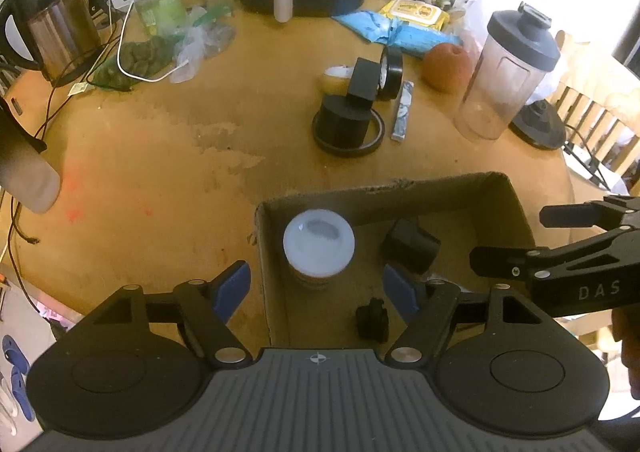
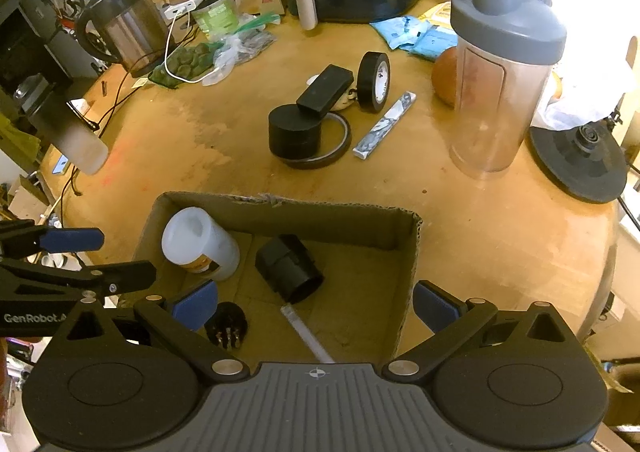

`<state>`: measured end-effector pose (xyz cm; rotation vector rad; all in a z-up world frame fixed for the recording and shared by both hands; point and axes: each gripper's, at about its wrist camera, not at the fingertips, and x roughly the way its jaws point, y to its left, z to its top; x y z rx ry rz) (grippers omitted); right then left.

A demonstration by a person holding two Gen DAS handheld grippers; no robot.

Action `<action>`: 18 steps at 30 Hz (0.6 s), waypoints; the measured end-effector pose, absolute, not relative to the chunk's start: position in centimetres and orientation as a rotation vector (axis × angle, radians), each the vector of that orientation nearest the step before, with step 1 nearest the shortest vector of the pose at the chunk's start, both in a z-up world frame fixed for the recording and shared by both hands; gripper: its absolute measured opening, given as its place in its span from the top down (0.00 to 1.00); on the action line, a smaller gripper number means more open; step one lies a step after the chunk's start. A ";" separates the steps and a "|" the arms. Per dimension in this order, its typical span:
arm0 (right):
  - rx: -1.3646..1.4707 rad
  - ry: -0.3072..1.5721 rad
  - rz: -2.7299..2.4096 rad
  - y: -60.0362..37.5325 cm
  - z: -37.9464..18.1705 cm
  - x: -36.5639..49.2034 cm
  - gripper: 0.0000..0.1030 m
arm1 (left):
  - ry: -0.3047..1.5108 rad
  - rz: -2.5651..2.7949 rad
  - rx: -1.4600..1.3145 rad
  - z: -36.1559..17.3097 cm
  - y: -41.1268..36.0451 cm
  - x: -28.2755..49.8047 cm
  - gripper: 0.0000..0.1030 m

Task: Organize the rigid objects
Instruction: 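Move the left tool from the box to the black cylindrical base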

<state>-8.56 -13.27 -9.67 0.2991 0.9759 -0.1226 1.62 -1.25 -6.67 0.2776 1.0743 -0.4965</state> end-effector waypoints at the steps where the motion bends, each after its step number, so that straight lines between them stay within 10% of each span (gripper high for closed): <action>1: 0.297 0.976 -0.125 -13.3 -9.7 -8.4 0.00 | 1.073 -0.498 0.274 -6.6 -1.3 1.8 0.29; 18: 0.293 0.950 -0.184 -14.5 -9.1 -6.0 0.00 | 1.039 -0.522 0.243 -5.9 -1.6 4.9 0.29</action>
